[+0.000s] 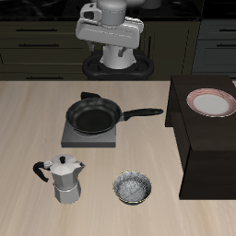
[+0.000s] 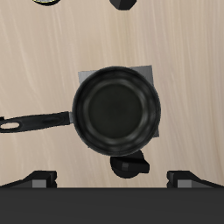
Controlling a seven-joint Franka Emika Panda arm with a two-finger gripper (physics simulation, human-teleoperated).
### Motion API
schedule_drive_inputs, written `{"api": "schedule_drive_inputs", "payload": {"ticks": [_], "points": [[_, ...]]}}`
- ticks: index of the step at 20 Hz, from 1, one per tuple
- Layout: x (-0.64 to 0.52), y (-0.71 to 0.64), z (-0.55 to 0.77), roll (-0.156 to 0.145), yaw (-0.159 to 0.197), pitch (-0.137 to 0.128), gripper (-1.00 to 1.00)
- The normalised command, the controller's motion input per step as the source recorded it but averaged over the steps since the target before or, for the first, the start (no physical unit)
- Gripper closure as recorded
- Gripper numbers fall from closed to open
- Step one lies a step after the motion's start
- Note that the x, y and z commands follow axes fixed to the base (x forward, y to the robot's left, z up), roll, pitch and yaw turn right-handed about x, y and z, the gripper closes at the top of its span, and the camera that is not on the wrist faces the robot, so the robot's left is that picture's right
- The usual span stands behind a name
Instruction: Place the frypan on the top layer of the shelf
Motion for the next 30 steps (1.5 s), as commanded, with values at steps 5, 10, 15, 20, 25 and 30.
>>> {"api": "schedule_drive_inputs", "payload": {"ticks": [5, 10, 15, 20, 25, 30], "points": [[0.04, 0.16, -0.14, 0.023, -0.108, 0.037, -1.0], [-0.02, 0.33, -0.08, 0.087, -0.236, 0.027, -1.0], [-0.09, 0.19, 0.08, 0.043, -0.143, -0.026, -1.0], [-0.02, 0.19, 0.19, 0.05, -0.215, -0.05, -1.0], [0.02, 0.03, 0.04, 0.008, -0.186, -0.03, -1.0], [0.04, -0.01, -0.09, 0.013, -0.307, -0.021, -1.0]]}}
